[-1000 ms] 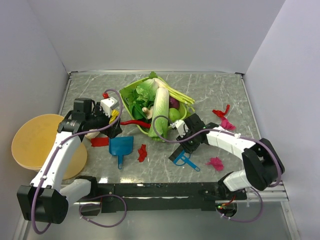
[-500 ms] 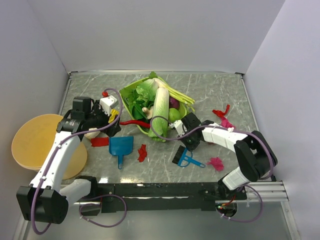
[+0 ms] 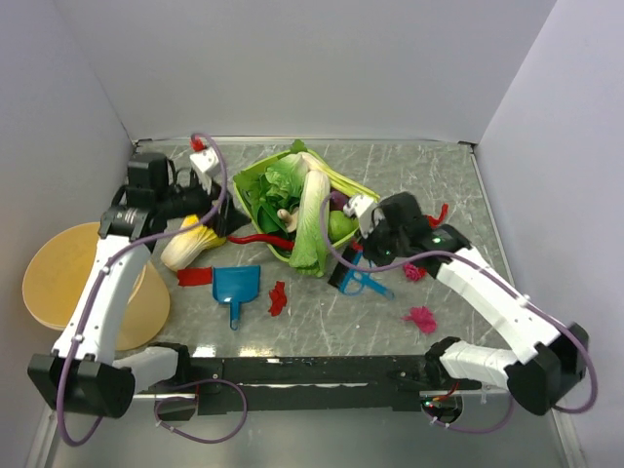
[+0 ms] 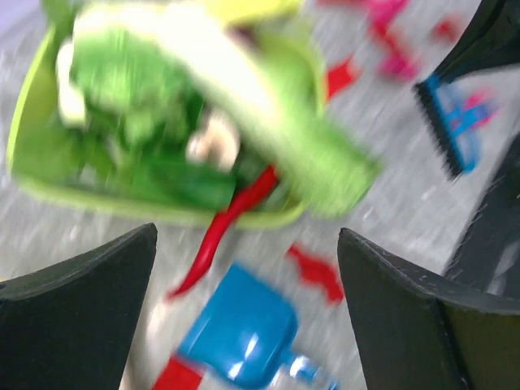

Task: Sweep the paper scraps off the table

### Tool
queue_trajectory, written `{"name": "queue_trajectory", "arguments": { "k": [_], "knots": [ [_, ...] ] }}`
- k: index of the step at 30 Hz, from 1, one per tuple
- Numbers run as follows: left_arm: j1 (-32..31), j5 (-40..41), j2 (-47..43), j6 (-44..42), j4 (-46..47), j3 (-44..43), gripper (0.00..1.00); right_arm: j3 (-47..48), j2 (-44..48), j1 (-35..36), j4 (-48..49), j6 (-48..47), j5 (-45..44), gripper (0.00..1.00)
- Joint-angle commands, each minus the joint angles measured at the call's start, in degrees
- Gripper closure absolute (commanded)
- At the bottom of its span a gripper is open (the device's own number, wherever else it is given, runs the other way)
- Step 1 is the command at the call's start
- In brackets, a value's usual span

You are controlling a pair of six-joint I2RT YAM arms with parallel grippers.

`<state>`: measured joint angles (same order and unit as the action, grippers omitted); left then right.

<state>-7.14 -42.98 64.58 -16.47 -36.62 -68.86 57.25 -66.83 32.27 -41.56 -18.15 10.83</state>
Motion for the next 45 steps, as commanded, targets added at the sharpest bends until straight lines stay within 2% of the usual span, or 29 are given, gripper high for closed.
{"name": "queue_trajectory", "arguments": {
  "k": [1,2,3,6,10,15,19,31,35,42,43,45],
  "knots": [
    [-0.42,-13.33,4.06,13.54,10.14,-6.8,0.03,7.94,3.02,-0.02,1.74,1.8,1.13,1.0],
    [-0.6,-14.66,5.11,16.09,15.3,-7.16,0.04,9.18,2.06,-0.02,3.83,2.07,0.86,1.0],
    [-0.86,-15.72,5.47,23.69,18.74,-7.25,0.04,10.41,1.36,-0.02,4.9,2.42,0.51,1.0],
    [-2.53,-17.31,7.31,34.18,27.36,-7.6,0.04,16.03,-2.77,0.07,7.8,2.59,-0.02,1.0],
    [-6.47,-17.66,9.25,40.63,32.75,-7.43,0.03,25.33,-8.75,0.07,9.12,1.89,-0.46,1.0],
    [-11.05,-12.06,10.92,37.22,30.12,-7.25,0.04,32.12,-14.73,0.51,9.83,3.99,0.51,1.0],
    [-11.5,-10.28,12.41,38.18,30.56,-6.03,0.04,35.73,-16.84,2.96,10.27,3.13,0.51,1.0],
    [-13.52,-7.38,15.31,34.58,28.37,-7.07,0.01,38.28,-18.07,7.01,11.68,0.31,-1.07,1.0],
    [-14.92,-5.45,15.93,31.77,25.9,-7.69,0.09,40.04,-19.21,7.19,11.85,0.4,-1.69,1.0],
    [-15.36,-4.57,16.55,32.03,25.63,-7.52,0.25,43.29,-20.36,7.63,11.85,0.31,-0.29,1.0],
    [-15.36,-4.92,16.63,31.76,25.72,-7.69,0.33,43.38,-20.53,7.8,11.85,0.4,-0.02,1.0],
    [-15.36,-6.06,16.72,31.24,25.9,-7.95,0.4,43.47,-20.8,7.63,11.85,1.01,0.77,1.0]
  ]
}}
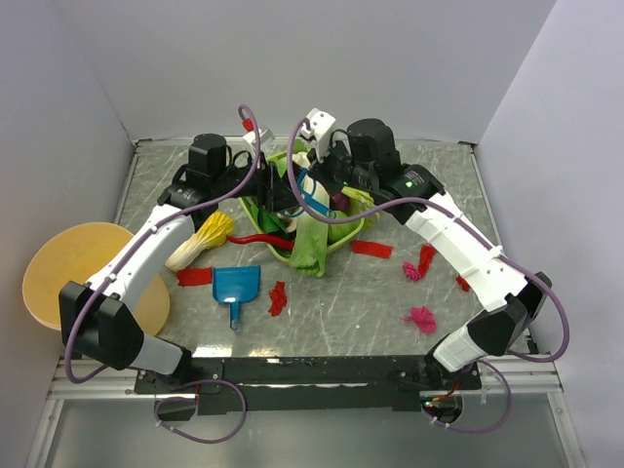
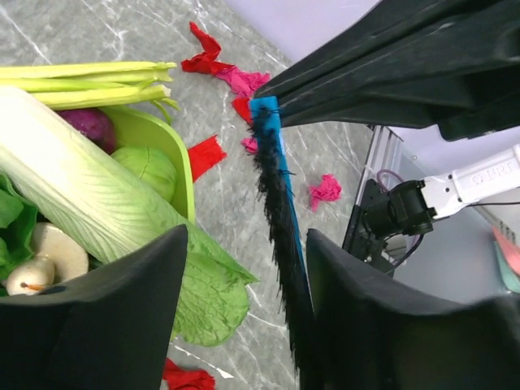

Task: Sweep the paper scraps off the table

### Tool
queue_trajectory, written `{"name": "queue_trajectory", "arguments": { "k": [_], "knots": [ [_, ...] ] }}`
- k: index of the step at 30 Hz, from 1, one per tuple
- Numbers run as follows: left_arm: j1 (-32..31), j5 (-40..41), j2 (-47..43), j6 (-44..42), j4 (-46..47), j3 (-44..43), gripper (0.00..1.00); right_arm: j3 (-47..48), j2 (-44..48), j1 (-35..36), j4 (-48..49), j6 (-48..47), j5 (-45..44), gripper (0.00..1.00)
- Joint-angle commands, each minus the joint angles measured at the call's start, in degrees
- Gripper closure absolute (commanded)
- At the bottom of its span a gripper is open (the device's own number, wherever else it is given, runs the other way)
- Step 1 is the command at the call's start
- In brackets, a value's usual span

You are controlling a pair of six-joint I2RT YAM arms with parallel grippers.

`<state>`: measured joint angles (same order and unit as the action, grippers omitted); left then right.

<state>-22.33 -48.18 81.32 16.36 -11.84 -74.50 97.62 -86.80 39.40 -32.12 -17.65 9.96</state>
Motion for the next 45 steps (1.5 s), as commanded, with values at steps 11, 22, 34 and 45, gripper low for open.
{"name": "queue_trajectory", "arguments": {
  "k": [11,22,34,45],
  "knots": [
    [0.35,-8.76,-1.86,-4.22,3.22,-1.61,0.99,-0.94,4.45,-13.44,0.83,14.98,32.64,0.02],
    [3.78,-18.87,-1.96,9.11,16.56,-1.18,0.99,-6.83,5.07,-19.27,-8.05,5.87,55.78,0.04],
    [4.31,-21.78,-0.98,21.34,28.27,-1.53,0.99,-7.98,0.59,-18.04,-0.05,11.93,58.95,0.24],
    [4.92,-17.67,-1.34,1.19,6.8,-7.31,0.45,-3.86,-1.17,-17.6,-9.43,1.24,52.81,1.0]
  ]
}}
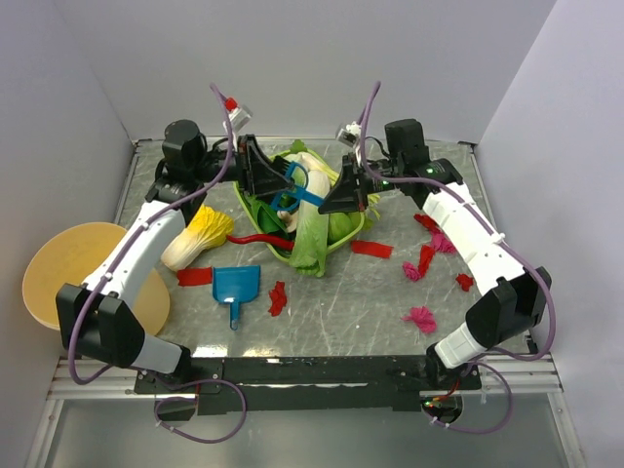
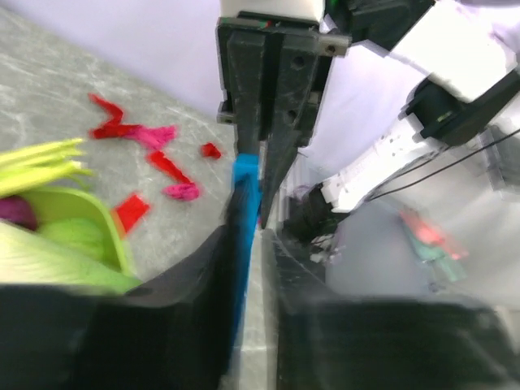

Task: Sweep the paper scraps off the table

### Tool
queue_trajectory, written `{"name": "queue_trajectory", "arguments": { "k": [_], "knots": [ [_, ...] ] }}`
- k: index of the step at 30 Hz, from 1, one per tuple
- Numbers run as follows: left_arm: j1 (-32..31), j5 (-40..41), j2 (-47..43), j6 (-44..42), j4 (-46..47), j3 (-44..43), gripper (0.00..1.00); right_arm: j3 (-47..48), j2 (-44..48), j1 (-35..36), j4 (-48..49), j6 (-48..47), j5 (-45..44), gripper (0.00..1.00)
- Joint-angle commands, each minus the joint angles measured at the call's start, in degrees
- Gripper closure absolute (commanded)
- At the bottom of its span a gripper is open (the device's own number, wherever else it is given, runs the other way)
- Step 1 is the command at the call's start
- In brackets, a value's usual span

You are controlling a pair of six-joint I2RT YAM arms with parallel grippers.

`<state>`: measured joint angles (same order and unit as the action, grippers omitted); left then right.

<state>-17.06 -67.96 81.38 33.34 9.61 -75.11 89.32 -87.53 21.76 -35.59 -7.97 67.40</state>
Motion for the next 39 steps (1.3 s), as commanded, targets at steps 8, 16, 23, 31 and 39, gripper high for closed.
{"name": "queue_trajectory", "arguments": {
  "k": [8,16,23,31,39],
  "knots": [
    [-2.88,14.52,-2.72,-55.47,-47.37,-20.32,0.22,12.36,-0.37,1.79,-24.87,-33.24,-16.14,1.0],
    [-6.84,19.01,-1.58,-63.84,-51.79,-23.93,0.24,16.59,-0.19,7.06,-28.3,-41.6,-27.65,1.0],
    [-11.94,22.78,-0.35,-66.83,-56.09,-24.38,0.5,17.29,-0.19,9.7,-26.37,-39.94,-28.99,1.0],
    [-13.09,26.04,0.44,-69.64,-61.47,-24.74,0.99,17.47,1.13,9.01,-24.35,-37.65,-28.91,1.0],
    [-10.98,20.43,-5.01,-55.62,-47.07,-16.3,0.99,19.57,1.92,-4.5,-17.24,-17.3,-8.2,0.11]
  ]
}}
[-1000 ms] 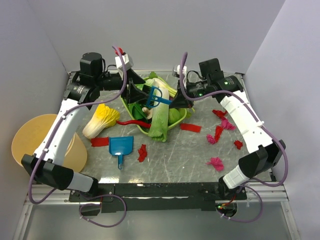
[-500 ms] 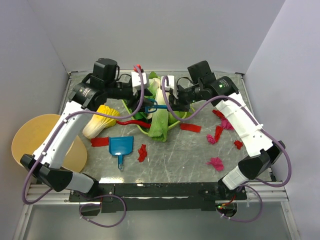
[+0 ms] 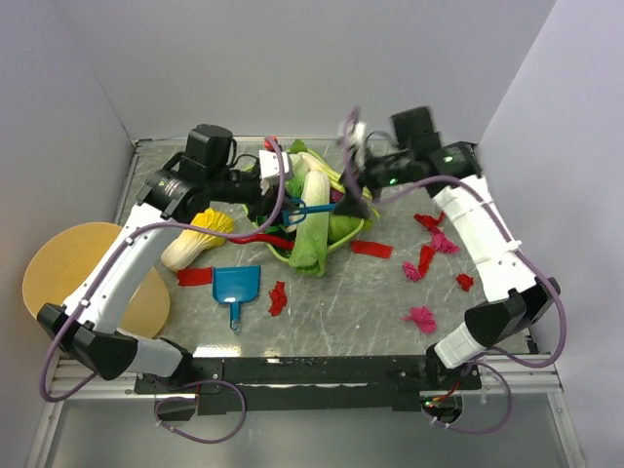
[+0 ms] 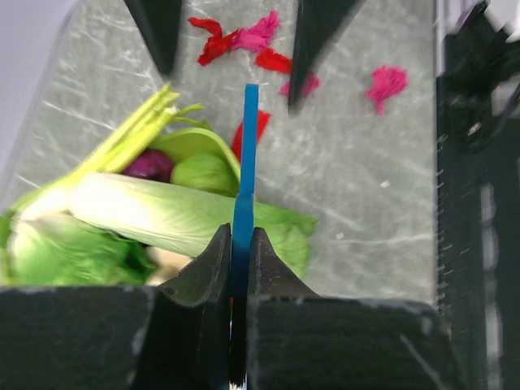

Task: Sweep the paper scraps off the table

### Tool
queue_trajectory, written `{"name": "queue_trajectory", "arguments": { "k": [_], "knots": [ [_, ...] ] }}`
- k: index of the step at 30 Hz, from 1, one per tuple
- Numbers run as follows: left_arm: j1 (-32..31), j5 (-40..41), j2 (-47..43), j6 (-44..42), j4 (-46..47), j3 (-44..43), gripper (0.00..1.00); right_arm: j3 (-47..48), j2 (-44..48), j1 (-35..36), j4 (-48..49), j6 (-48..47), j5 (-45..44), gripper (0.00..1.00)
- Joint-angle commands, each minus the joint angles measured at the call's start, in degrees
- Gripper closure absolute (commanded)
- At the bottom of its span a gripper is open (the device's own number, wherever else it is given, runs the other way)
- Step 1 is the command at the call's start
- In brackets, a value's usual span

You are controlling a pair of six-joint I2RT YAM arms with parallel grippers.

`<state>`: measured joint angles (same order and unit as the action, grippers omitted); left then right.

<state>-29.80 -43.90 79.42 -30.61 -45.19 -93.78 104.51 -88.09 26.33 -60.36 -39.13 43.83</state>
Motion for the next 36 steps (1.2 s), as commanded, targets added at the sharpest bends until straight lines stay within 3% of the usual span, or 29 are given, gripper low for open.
{"name": "queue_trajectory", "arguments": {
  "k": [1,2,4,6,7,9,14,22,28,36],
  "knots": [
    [3.59,-7.22,-3.13,10.9,9.14,3.15,0.99,6.04,1.79,-10.14,7.36,14.87,19.67,0.11],
    [5.18,-9.95,-3.13,14.66,11.85,3.51,0.99,7.36,1.09,-10.68,6.58,15.4,22.06,0.11],
    [10.87,-18.55,-2.95,35.45,27.98,7.26,0.99,12.35,-2.32,-12.87,2.64,15.66,26.54,0.11],
    [11.87,-25.52,-2.43,52.74,38.99,9.74,0.99,13.7,-3.66,-13.84,1.91,17.67,32.53,0.12],
    [11.87,-26.23,-2.08,56.24,46.95,11.06,0.99,11.01,-2.79,-13.85,5.3,18.99,32.72,0.12],
    [11.87,-27.29,-1.29,64.75,54.2,12.65,0.99,6.78,-1.12,-13.76,9.8,23.37,34.03,0.12],
    [11.87,-29.13,0.48,66.55,56.87,12.57,0.99,2.64,-1.21,-13.58,19.03,33.13,36.5,0.13],
    [11.78,-30.19,1.0,67.87,58.46,13.0,0.99,2.28,-3.4,-11.83,25.28,40.08,37.99,0.19],
    [11.78,-30.02,1.79,70.07,60.74,13.45,0.99,2.46,-5.42,-8.14,31.96,47.03,38.43,0.33],
    [11.78,-30.02,2.32,69.11,59.34,12.74,0.99,1.75,-5.51,-6.11,30.49,45.04,35.54,0.46]
  ]
}}
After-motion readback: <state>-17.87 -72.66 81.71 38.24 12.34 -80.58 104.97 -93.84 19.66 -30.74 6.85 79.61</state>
